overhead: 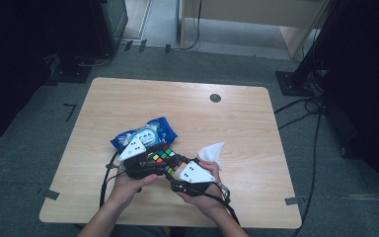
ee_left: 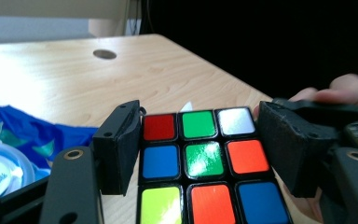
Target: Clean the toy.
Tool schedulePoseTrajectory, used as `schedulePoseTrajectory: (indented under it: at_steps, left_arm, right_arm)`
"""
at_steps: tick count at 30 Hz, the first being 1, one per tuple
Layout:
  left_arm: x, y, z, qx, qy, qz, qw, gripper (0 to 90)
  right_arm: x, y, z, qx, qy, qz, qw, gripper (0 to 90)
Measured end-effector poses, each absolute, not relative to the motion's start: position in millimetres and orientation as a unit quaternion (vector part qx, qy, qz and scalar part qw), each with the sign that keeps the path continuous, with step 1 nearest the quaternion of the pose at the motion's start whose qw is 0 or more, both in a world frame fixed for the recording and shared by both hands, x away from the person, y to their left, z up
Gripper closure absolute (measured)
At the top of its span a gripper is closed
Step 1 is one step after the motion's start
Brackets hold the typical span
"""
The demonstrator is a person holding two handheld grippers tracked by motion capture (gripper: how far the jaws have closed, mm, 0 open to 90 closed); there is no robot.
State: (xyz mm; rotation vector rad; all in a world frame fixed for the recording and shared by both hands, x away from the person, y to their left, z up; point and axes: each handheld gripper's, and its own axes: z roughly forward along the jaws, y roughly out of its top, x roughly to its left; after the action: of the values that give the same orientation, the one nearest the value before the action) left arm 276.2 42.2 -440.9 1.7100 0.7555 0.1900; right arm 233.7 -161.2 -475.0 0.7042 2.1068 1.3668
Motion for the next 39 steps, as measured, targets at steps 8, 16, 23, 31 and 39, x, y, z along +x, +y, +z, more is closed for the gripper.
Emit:
schedulePoseTrajectory:
  at_steps: [8,16,23,31,39]
  left_arm:
    - [280.2,62.6,-435.7,0.71,0.32,0.104,0.619,29.5]
    - [281.5,59.7,-447.4,0.761,0.295,0.178,0.549,27.6]
    - [269.9,35.1,-461.2,0.806,0.232,0.261,0.478,15.7]
    - [264.0,29.3,-463.3,0.812,0.199,0.266,0.479,13.8]
    - [257.6,23.5,-465.4,0.819,0.163,0.282,0.473,13.8]
  right_arm:
    - [245.3,-181.6,-470.0,0.3,0.767,0.524,0.217,34.9]
    - [260.4,-219.6,-451.5,0.355,0.746,0.537,0.171,34.9]
    - [262.7,-224.5,-431.0,0.387,0.745,0.535,0.098,34.8]
    - [259.2,-211.9,-421.6,0.405,0.755,0.515,0.033,34.8]
    - [259.2,-202.5,-425.3,0.418,0.762,0.494,-0.001,34.8]
